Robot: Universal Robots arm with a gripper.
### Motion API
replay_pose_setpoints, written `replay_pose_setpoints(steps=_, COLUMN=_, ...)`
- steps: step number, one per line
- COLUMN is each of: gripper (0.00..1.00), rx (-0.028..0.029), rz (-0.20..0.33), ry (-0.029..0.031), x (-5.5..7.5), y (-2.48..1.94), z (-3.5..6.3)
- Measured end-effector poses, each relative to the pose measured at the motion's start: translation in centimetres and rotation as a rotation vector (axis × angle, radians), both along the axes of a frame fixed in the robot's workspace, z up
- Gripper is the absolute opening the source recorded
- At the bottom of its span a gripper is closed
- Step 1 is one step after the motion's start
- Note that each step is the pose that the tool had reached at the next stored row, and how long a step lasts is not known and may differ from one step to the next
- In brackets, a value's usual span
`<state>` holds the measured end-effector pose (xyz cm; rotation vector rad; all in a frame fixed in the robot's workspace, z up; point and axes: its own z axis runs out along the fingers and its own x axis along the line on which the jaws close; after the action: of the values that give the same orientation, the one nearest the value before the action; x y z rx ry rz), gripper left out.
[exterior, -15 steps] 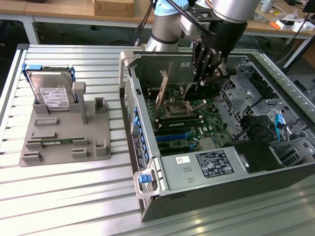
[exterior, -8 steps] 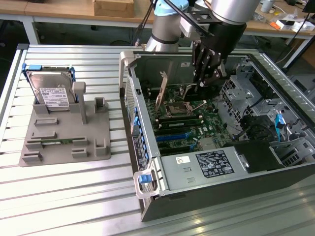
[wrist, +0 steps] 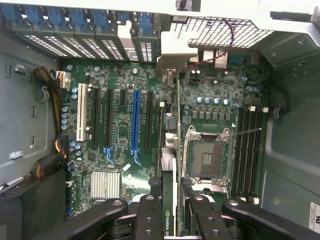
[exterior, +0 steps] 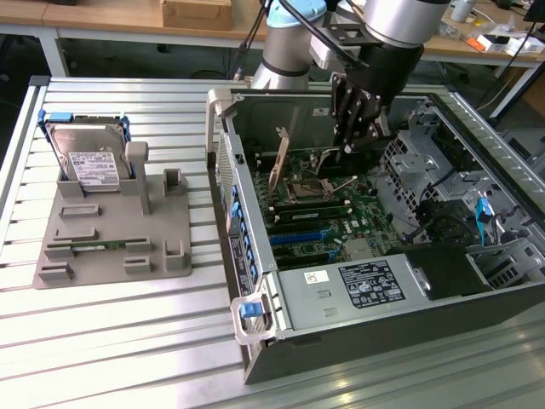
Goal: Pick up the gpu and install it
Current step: 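Insert the gpu into the slot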
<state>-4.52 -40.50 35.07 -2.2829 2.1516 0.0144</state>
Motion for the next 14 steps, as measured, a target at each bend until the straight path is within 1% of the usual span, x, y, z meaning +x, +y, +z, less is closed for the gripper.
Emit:
replay_pose_setpoints(steps=2, gripper=0.26, rx=-0.0008, rz=0.0, ry=0.0, x=0.0, y=0.0, z=-0.12)
replay_pose_setpoints(steps=3, gripper=0.26, rx=-0.0036, rz=0.0, ry=0.0, x=0.0, y=0.0, z=-0.55)
replay_pose_setpoints(steps=4, gripper=0.26, rx=-0.0041, rz=0.0, ry=0.0, x=0.0, y=0.0, z=-0.62)
replay_pose_setpoints(steps=14, gripper=0.26, rx=-0.0055, rz=0.0, ry=0.0, x=0.0, y=0.0, z=-0.83)
